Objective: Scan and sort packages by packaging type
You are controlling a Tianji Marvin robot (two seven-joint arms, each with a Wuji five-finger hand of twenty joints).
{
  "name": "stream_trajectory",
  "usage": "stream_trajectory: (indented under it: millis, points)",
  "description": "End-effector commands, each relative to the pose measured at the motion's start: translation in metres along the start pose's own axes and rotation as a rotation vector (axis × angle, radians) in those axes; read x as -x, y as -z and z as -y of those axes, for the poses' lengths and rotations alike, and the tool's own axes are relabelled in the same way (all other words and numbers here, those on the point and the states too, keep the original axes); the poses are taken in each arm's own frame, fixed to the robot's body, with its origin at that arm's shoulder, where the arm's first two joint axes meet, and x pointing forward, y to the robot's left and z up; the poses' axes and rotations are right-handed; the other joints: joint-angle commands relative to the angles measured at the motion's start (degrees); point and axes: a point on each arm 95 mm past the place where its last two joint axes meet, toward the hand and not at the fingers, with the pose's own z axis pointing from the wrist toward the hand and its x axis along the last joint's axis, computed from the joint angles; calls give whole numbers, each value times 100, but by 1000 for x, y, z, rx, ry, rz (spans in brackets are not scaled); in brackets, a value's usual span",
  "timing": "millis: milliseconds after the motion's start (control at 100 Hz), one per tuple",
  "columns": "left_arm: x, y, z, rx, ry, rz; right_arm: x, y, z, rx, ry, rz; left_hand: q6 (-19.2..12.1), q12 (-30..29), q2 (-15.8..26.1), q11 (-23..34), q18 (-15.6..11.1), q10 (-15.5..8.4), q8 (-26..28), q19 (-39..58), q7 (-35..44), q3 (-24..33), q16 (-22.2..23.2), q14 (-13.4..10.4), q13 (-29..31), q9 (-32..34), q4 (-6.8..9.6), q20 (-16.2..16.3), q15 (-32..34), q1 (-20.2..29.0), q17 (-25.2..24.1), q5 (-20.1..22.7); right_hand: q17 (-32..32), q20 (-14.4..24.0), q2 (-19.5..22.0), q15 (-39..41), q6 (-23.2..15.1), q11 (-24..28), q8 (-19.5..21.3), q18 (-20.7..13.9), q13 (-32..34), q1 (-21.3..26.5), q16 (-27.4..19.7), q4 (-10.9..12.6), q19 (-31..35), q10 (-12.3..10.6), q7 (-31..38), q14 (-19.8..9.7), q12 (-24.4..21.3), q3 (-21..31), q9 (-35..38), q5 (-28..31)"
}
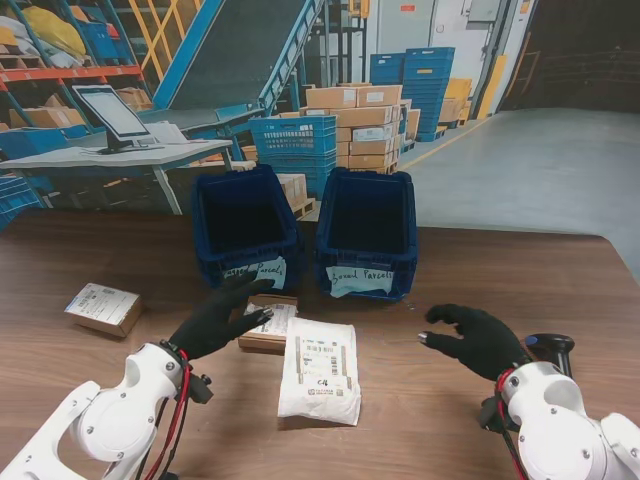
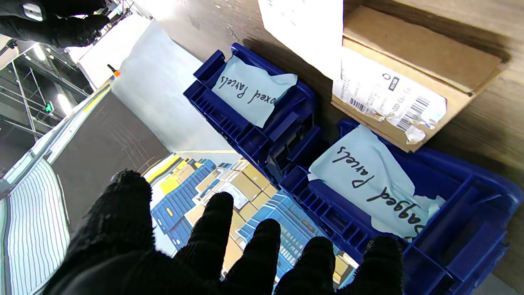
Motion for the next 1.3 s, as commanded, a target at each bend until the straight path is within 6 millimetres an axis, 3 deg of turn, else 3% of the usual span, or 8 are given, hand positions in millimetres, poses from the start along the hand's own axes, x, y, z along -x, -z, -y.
stream_trajectory:
  millis: [0, 390, 780, 1290]
  points:
    - [-6, -1, -6, 23, 11, -16, 6, 4, 7, 0, -8, 31, 2, 34, 244, -89, 80, -13, 73, 118, 24, -204, 66, 100, 94, 20, 64, 60, 3, 151, -9, -4, -125, -123, 205, -132, 76, -160, -76, -20, -166, -192, -182, 134, -177, 120, -140, 64, -161, -102, -145, -181]
    - [-15, -4, -16, 63, 11, -40, 45, 27, 3, 79, -85, 255, 3, 34, 246, -90, 70, -21, 73, 118, 22, -203, 67, 106, 90, 10, 63, 63, 3, 157, -13, -12, -294, -245, 291, -157, 375, -173, -193, 45, -382, -420, -293, 105, -291, 217, -425, 159, -209, -80, -271, -510]
    - [-23, -13, -28, 99, 17, -59, 83, 52, -16, 129, -99, 435, 6, 36, 249, -91, 63, -26, 72, 116, 18, -204, 69, 93, 85, 1, 61, 64, 2, 163, -22, -24, -325, -253, 263, -106, 613, -93, -274, 70, -377, -425, -297, 94, -258, 245, -676, 173, -167, -38, -377, -770]
    - [-24, -17, -34, 122, 23, -60, 124, 65, -30, 111, -103, 569, 9, 38, 253, -91, 56, -16, 74, 117, 20, -205, 69, 93, 75, -7, 60, 71, -2, 171, -30, -27, -362, -257, 227, -116, 588, -68, -275, 91, -437, -424, -304, 94, -263, 261, -720, 206, -170, -30, -404, -689]
